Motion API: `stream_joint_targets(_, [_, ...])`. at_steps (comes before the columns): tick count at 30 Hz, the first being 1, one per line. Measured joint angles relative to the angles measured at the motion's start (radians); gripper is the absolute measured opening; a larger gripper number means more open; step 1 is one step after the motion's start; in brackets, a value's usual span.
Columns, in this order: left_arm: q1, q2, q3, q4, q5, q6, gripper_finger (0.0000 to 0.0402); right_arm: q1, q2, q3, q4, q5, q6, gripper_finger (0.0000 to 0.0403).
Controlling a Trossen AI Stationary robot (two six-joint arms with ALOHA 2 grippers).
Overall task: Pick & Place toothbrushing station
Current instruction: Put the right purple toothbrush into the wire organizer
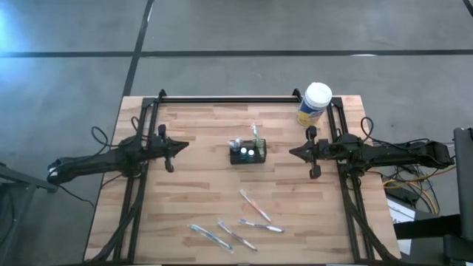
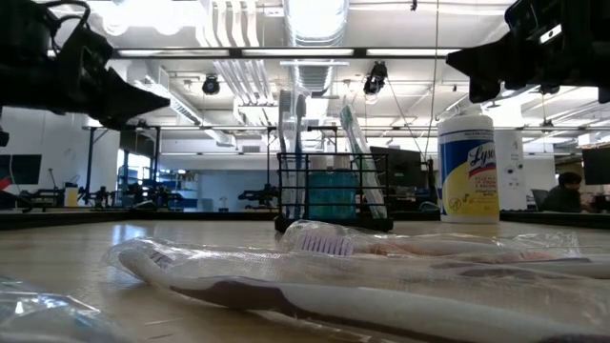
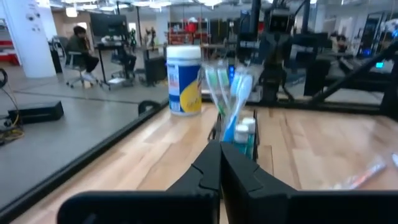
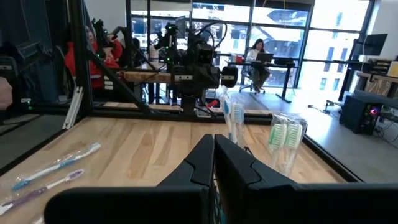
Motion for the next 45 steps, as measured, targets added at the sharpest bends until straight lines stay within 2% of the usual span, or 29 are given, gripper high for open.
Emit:
stream_joint_targets(9, [0.000, -0.013, -0.008, -0.026, 0.000, 0.016, 0.0002, 0.000, 0.008, -0.003, -0.001, 0.000, 0.014, 0.0008])
stream_joint_targets(15, [0.000, -0.013, -0.008, -0.036, 0.000, 0.016, 0.0008, 0.003, 0.074, 0.009, -0.009, 0.034, 0.047, 0.0008])
stream_joint_targets(17, [0.000, -0.013, -0.009, -0.035, 0.001, 0.012, 0.0009, 0.013, 0.108, 0.040, -0.052, 0.035, 0.050, 0.0008])
stream_joint_targets(20, [0.000, -0.012, -0.009, -0.036, 0.001, -0.002, 0.0010, 0.045, 0.169, 0.116, -0.227, 0.050, 0.063, 0.0008])
stream_joint_targets(23, [0.000, -0.012, -0.009, -0.035, 0.001, -0.002, 0.0011, 0.116, 0.254, 0.186, -0.361, 0.127, 0.090, 0.0008])
stream_joint_targets(31, [0.000, -0.012, -0.009, -0.035, 0.001, -0.006, 0.0012, 0.414, 0.497, 0.383, -0.447, 0.323, 0.164, 0.0008])
stream_joint_targets(36, [0.000, -0.012, -0.010, -0.036, 0.002, -0.041, 0.0012, 0.547, 0.665, 0.566, -0.619, 0.474, 0.335, 0.0008])
stream_joint_targets(39, [0.000, -0.012, -0.008, -0.039, 0.002, -0.077, 0.0012, 0.560, 0.763, 0.699, -0.782, 0.447, 0.480, 0.0008])
stream_joint_targets(43, [-0.001, -0.013, -0.005, -0.039, 0.008, -0.098, 0.0012, 0.559, 0.905, 0.869, -0.927, 0.279, 0.574, 0.0008])
stream_joint_targets(45, [-0.001, -0.013, -0.005, -0.039, 0.010, -0.108, 0.0012, 0.560, 0.976, 0.949, -0.960, 0.234, 0.576, 0.0009])
